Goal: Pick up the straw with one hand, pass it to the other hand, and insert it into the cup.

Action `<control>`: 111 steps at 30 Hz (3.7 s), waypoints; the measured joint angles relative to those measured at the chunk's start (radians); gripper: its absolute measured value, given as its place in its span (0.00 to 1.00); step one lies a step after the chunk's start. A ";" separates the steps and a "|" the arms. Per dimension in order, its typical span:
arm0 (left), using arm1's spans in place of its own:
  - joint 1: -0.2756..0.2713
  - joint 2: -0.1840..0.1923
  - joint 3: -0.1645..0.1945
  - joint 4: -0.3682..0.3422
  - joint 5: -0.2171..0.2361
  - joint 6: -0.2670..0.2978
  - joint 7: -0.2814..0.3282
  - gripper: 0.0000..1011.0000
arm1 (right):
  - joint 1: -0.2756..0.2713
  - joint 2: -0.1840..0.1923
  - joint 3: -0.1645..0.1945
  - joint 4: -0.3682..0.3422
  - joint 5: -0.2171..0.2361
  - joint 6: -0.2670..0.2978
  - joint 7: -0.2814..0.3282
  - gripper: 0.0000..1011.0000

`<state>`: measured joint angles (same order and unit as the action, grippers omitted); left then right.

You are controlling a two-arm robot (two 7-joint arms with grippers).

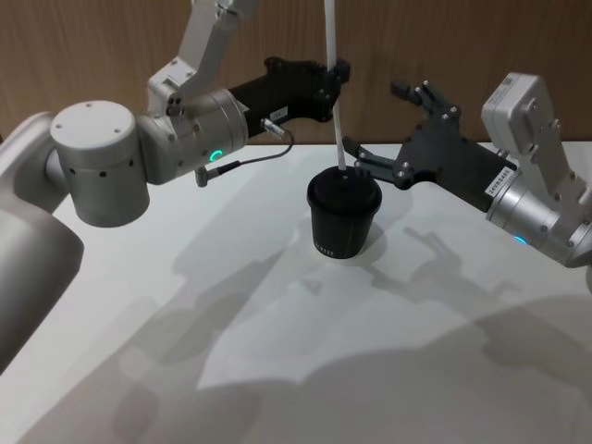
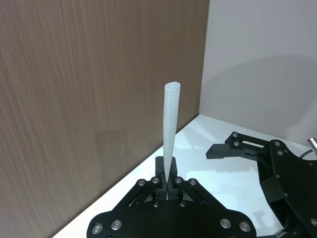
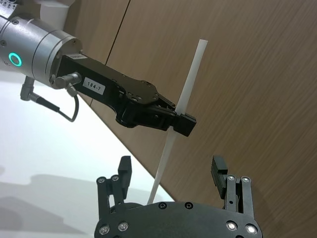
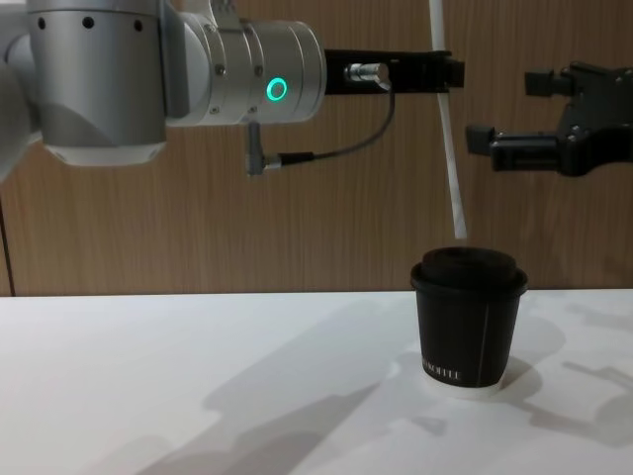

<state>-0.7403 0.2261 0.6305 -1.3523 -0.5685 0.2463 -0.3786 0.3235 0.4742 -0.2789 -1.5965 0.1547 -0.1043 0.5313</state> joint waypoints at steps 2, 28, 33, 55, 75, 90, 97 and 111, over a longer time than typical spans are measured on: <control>0.000 -0.002 0.000 0.003 0.003 -0.001 0.000 0.01 | 0.000 0.000 0.000 0.000 0.000 0.000 0.000 0.99; -0.015 -0.047 0.004 0.077 0.048 -0.018 0.008 0.00 | 0.000 0.000 0.000 0.000 0.000 0.000 0.000 0.99; -0.018 -0.055 0.004 0.090 0.057 -0.018 0.010 0.01 | 0.000 0.000 0.000 0.000 0.000 0.000 0.000 0.99; -0.021 -0.069 0.009 0.116 0.083 -0.010 0.006 0.17 | 0.000 0.000 0.000 0.000 0.000 0.000 0.000 0.99; -0.022 -0.071 0.010 0.121 0.088 -0.007 0.002 0.81 | 0.000 0.000 0.000 0.000 0.000 0.000 0.000 0.99; 0.025 -0.049 -0.021 0.084 0.101 -0.013 0.051 0.99 | 0.000 0.000 0.000 0.000 0.000 0.000 0.000 0.99; 0.047 -0.041 -0.041 0.072 0.114 -0.025 0.089 0.99 | 0.000 0.000 0.000 0.000 0.000 0.000 0.000 0.99; 0.081 -0.036 -0.067 0.066 0.121 -0.095 0.089 0.99 | -0.001 -0.023 0.014 0.001 0.038 0.006 -0.023 0.99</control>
<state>-0.6591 0.1901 0.5630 -1.2860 -0.4479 0.1516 -0.2897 0.3224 0.4508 -0.2650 -1.5951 0.1923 -0.0984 0.5088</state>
